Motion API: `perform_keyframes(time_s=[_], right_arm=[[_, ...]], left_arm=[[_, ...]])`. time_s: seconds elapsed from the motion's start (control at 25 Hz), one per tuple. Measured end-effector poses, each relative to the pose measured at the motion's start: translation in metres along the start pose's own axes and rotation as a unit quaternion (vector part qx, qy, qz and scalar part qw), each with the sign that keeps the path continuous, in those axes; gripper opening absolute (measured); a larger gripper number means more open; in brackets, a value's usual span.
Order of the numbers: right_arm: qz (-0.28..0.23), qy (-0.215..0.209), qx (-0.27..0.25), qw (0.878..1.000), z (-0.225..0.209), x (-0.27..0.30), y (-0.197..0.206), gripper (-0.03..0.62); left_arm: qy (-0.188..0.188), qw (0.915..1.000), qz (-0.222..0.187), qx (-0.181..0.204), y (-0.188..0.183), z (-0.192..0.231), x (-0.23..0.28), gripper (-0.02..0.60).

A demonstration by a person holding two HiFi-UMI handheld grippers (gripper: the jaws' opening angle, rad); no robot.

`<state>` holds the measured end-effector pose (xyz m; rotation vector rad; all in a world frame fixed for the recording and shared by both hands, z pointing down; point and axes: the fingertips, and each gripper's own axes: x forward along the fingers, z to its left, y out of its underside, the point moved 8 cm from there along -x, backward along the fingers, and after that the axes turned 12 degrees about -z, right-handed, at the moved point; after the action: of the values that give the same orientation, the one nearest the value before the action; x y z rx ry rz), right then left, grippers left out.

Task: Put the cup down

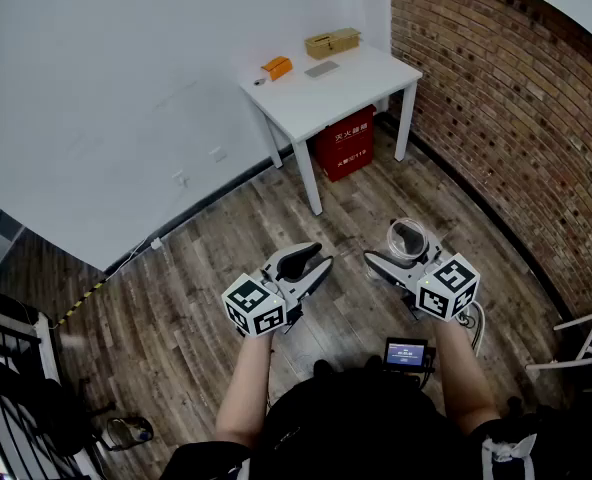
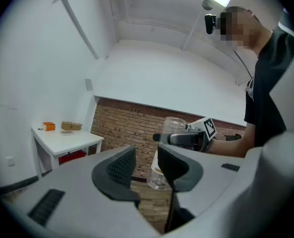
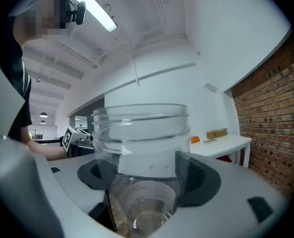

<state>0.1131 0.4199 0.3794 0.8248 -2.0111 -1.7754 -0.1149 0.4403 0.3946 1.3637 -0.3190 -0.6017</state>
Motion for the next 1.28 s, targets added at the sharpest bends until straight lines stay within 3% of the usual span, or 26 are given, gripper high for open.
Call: perform_keyframes(time_s=[0.52,0.88,1.28], right_arm=[[0.002,-0.023,0.006,1.000,0.003,0.000,0.001,0.367],[0.014,-0.032,0.006,0.999,0.005,-0.002,0.006,0.367],[0.031,-0.037,-0.013,0.999,0.004,-0.010,0.011,0.367]], left_arm=[[0.011,0.9997,0.020,0.007,0.002,-0.004,0.007,0.136],[0.015,0.9995,0.024,0.013,0.006,-0.007,0.004,0.061],[0.015,0.9992,0.035,0.011,0.013,-0.014,0.008,0.051]])
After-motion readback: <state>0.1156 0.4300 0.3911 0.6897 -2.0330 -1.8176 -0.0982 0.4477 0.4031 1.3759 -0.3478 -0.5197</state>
